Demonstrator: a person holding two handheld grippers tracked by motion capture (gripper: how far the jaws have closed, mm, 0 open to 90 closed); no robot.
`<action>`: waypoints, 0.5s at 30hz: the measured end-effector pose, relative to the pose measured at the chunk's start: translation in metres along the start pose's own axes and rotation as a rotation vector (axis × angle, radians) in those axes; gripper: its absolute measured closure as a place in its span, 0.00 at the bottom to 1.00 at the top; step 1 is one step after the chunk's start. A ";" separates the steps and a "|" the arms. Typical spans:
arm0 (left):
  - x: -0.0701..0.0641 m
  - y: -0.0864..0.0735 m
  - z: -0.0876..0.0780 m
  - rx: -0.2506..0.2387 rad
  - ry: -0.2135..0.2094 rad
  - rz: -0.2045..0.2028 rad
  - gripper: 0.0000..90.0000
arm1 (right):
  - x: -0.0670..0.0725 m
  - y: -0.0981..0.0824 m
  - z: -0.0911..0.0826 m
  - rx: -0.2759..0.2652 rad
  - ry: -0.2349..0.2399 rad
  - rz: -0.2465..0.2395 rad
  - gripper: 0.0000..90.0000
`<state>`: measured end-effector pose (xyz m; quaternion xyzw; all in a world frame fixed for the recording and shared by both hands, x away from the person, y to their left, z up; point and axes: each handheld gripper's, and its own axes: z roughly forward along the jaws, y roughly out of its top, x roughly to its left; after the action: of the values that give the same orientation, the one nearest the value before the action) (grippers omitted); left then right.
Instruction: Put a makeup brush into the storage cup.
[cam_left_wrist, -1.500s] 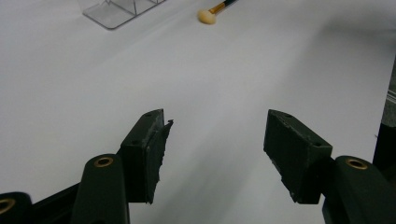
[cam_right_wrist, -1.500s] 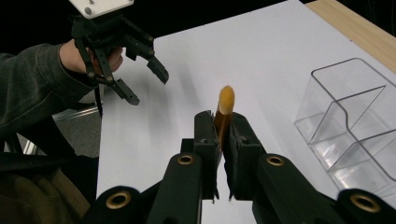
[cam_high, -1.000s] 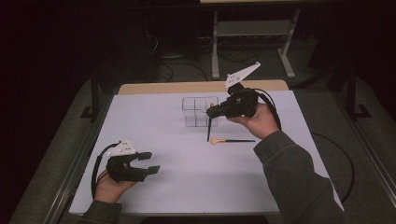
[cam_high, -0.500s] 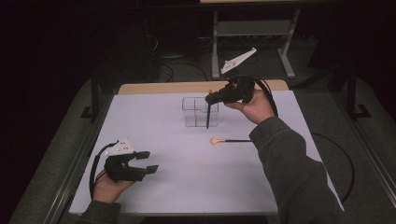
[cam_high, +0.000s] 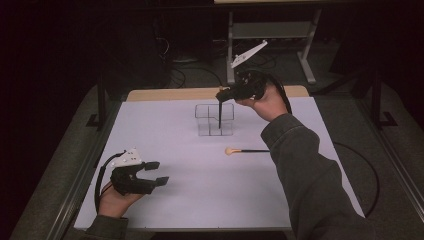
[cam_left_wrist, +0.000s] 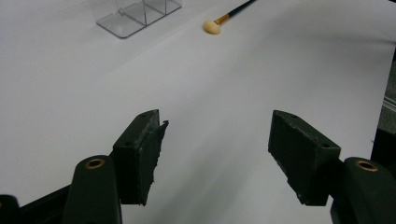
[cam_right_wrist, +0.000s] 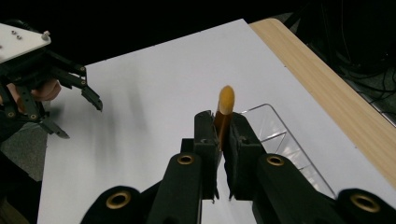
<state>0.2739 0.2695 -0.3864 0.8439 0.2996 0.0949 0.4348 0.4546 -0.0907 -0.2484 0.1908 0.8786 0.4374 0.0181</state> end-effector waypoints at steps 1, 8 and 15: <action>0.000 0.000 0.001 -0.001 -0.001 -0.002 0.38 | 0.000 0.001 0.000 0.001 0.001 0.008 0.92; 0.000 0.000 0.001 0.002 -0.002 0.001 0.37 | -0.009 0.014 0.002 0.004 -0.023 -0.011 0.92; 0.001 0.000 0.000 -0.004 -0.001 0.006 0.37 | -0.018 0.023 0.004 0.002 -0.036 -0.003 0.92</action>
<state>0.2744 0.2701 -0.3865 0.8441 0.2965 0.0964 0.4363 0.4793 -0.0813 -0.2352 0.1973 0.8788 0.4331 0.0342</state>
